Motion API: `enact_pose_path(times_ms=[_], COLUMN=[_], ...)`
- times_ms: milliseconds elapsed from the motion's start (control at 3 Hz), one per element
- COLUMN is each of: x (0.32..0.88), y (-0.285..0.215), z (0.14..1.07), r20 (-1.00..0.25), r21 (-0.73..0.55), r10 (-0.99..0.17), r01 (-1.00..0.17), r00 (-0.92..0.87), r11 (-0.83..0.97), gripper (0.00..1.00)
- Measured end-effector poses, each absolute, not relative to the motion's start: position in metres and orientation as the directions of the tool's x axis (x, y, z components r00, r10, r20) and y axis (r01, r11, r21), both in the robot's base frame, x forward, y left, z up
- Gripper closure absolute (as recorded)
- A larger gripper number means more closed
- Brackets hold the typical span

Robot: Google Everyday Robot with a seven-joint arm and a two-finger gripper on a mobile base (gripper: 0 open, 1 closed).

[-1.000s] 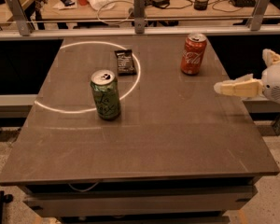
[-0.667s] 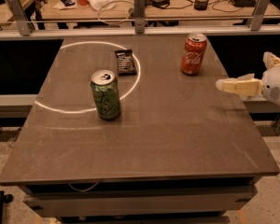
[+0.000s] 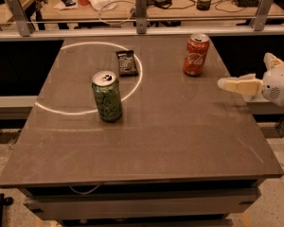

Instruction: Move coke can near green can

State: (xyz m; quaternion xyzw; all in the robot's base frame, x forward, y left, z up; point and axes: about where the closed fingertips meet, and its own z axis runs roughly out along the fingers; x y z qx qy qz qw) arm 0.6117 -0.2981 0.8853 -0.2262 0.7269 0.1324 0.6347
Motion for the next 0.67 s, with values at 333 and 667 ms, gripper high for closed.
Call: enact_pose_path(times_ms=[333,667], x=[0.622,0.639], y=[-0.28,-0.255], z=[0.884,0.881], r20=[-0.983,-0.984], r21=[-0.088,-0.089], r10=[-0.161,-0.161], r01=[-0.533,-0.569], r00=[-0.091,-0.078], r11=[0.842,0.818], gripper=[0.0,0.0])
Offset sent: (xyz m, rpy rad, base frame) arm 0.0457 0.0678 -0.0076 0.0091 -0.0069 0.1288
